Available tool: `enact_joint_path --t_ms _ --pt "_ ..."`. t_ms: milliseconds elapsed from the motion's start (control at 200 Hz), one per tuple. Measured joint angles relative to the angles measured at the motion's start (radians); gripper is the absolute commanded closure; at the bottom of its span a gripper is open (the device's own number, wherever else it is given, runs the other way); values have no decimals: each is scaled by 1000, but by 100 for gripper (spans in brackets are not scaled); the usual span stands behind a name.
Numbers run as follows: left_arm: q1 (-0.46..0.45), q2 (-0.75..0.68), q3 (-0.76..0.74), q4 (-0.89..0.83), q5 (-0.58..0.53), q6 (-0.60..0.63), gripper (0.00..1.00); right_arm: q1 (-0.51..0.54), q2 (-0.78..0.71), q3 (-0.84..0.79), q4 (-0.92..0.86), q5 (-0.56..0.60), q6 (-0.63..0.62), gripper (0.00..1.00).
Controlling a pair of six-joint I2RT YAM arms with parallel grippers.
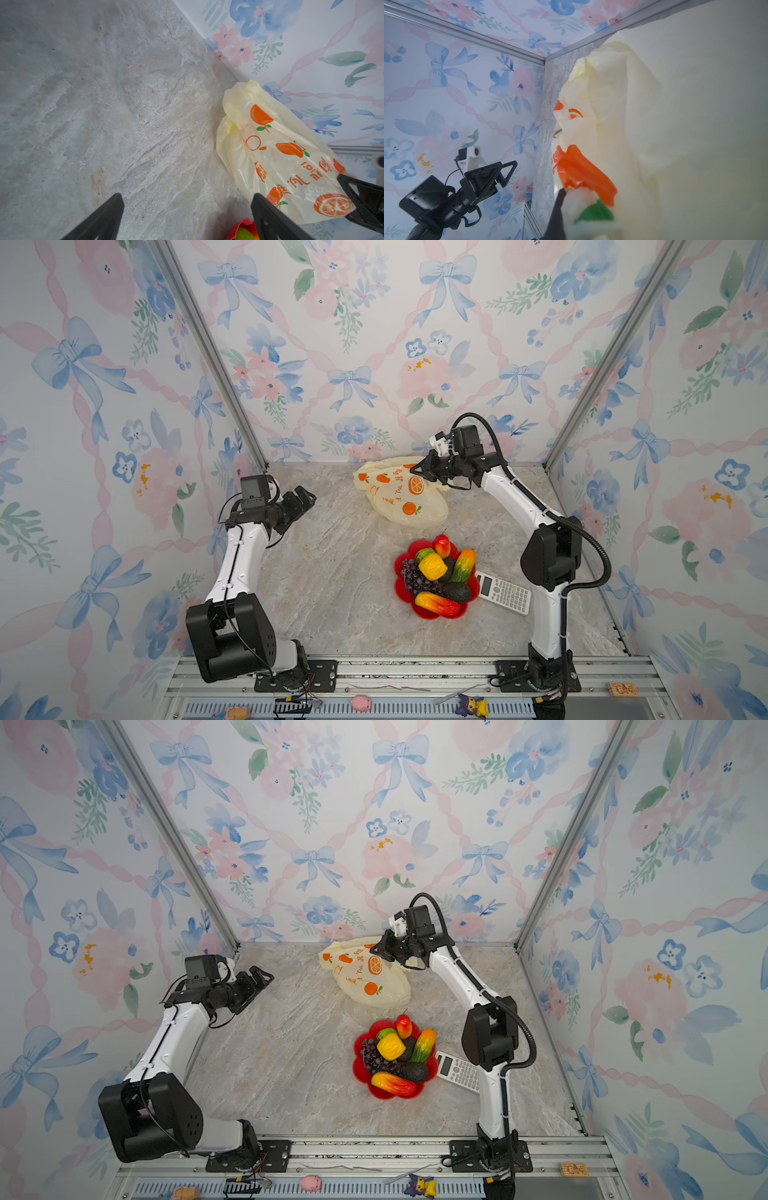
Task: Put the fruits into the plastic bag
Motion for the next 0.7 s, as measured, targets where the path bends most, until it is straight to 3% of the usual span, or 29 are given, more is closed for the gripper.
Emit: enact_joint_path --t_ms 240,420,535,590,675,695 --pt "-22 0 -16 34 41 -18 3 45 -34 48 -13 59 10 100" --pt "-29 0 -21 37 59 -29 2 156 34 364 -202 126 -116 100" --pt "-40 0 -21 37 63 -29 2 251 99 514 -306 168 -128 97" --pt "-46 -1 -21 37 66 -28 2 293 119 521 -339 187 -101 81" --pt "-50 -5 -25 38 65 -26 2 348 130 472 -357 208 -48 49" --pt "-50 -7 -27 38 65 -25 2 360 130 457 -358 211 -28 46"
